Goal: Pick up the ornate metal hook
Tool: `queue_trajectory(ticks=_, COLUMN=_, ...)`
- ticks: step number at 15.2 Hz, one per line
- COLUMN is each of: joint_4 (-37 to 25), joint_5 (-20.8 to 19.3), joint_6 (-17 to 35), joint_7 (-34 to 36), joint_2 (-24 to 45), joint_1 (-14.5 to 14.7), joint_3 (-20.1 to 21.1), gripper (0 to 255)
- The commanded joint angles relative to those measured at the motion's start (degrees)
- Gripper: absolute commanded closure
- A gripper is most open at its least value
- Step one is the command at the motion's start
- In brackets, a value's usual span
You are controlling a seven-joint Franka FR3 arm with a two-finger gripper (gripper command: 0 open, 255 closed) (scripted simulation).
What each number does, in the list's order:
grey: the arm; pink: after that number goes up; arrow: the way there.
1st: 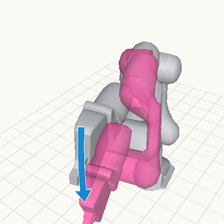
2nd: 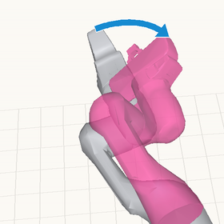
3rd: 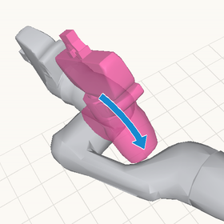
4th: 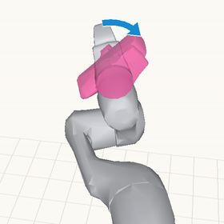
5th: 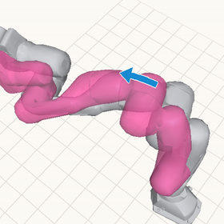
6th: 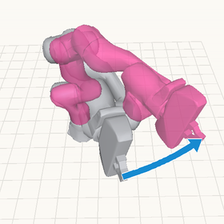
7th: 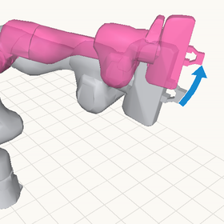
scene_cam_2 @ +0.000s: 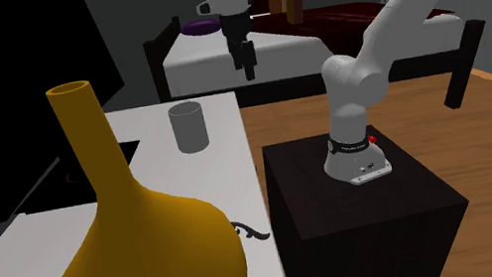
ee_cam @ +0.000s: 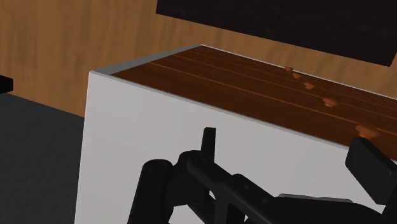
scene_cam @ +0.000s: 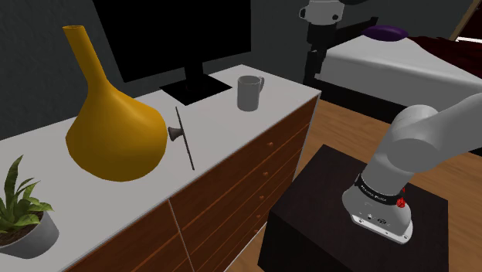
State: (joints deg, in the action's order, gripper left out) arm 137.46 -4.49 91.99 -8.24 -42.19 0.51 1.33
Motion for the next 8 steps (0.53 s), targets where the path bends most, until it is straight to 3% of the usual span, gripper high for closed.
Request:
queue_trajectory(ticks=1, joint_4=0.00, joint_5=0.00, joint_6=0.00, joint_7=0.00, joint_2=0.00, joint_1=0.00, joint_3=0.00, gripper=0)
queue_trajectory(ticks=8, joint_4=-1.96, joint_5=6.13, joint_6=3.29, joint_7=14.70, joint_2=5.02, joint_1=1.74, joint_3=9.47, gripper=0)
